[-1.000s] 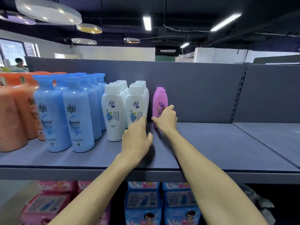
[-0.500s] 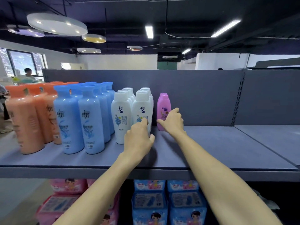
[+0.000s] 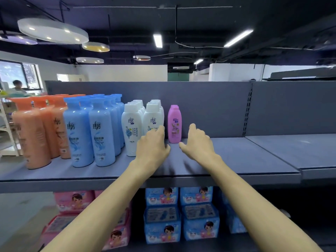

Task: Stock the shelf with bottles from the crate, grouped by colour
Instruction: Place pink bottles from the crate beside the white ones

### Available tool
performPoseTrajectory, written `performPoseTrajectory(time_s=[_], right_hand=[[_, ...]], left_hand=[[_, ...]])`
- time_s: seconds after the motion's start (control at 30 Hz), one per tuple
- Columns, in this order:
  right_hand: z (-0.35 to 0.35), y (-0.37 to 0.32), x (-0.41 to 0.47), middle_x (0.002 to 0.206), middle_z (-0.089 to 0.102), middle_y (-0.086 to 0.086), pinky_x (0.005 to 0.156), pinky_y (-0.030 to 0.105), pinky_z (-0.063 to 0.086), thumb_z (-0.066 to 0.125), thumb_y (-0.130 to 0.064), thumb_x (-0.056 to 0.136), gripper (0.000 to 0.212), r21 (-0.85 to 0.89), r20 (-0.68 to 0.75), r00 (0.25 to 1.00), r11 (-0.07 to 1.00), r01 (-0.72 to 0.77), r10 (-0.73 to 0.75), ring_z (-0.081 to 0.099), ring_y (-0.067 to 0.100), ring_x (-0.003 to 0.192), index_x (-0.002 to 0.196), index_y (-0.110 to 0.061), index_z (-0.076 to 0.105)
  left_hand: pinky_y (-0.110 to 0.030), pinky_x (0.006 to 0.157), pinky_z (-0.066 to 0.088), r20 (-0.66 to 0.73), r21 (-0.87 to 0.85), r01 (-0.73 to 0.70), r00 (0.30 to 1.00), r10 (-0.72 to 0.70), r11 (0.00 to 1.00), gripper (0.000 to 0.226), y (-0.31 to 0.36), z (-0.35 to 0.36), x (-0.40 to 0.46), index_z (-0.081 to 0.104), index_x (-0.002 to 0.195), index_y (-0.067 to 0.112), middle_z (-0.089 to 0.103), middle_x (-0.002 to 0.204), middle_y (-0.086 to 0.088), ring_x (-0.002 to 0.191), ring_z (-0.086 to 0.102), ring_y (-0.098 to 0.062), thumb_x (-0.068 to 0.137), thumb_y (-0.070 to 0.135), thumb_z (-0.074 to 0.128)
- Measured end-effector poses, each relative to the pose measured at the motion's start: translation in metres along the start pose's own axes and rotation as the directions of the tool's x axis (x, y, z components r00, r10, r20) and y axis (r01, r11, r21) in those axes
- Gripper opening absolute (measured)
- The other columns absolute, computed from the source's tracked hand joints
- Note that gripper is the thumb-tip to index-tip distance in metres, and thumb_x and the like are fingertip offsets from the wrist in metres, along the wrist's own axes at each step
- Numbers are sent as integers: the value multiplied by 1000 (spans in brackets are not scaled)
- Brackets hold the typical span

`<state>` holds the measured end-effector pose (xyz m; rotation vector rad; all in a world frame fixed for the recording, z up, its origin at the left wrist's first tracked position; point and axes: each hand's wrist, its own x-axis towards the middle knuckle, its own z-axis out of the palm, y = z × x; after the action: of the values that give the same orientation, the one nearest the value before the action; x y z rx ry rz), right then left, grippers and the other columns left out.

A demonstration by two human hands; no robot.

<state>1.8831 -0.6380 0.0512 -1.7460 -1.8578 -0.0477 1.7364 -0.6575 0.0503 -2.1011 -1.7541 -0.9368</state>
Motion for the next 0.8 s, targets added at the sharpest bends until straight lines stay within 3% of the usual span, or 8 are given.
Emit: performPoseTrajectory(time_s=[0.17,0.27,0.43,0.5,0.67,0.8], right_hand=[[-12,13,-84,112,62,1,75,38,51,62,-50,88,48,-47,35,994,994,102,-101,62,31,98,120,-20,44],[-1,27,-120,111,61,-5,78,38,51,59,-56,88,45,-90,56,991,988,123,-119,63,25,99,117,-24,47],[34,47,-157,109,56,-8,59,28,46,67,-44,86,32,-91,-114,980,984,155,-165,62,15,80,108,-22,58],[56,59,-178,103,58,-8,53,24,40,69,-42,85,31,-93,-114,982,986,142,-152,59,13,71,105,-22,60],[139,108,-237,100,60,-6,55,25,33,66,-48,85,37,-161,177,984,987,20,9,64,18,79,111,-24,58],[217,155,-289,112,58,-2,67,34,42,61,-50,88,41,-215,491,840,967,-139,230,63,27,98,119,-24,51]], left_hand=[[-35,70,48,32,2,-46,998,46,999,37,-1,-14,-65,48,112,23,60,103,5,97,59,-21,85,46,58],[-35,78,48,83,-48,-85,993,89,995,40,1,0,-107,48,114,26,60,104,7,99,57,-19,86,51,56],[-33,82,44,292,-9,-107,951,105,994,47,0,50,-156,44,122,28,58,109,8,101,56,-19,86,56,52],[-34,83,43,374,-9,-92,923,88,996,45,-6,75,-178,45,120,27,58,110,8,102,56,-20,86,56,53],[-37,84,42,523,8,-32,852,24,999,51,-19,145,-240,48,124,22,60,111,3,105,57,-24,84,53,58],[-37,83,42,653,16,7,757,-16,1000,49,-28,204,-305,50,123,22,61,111,2,103,58,-24,84,50,59]])
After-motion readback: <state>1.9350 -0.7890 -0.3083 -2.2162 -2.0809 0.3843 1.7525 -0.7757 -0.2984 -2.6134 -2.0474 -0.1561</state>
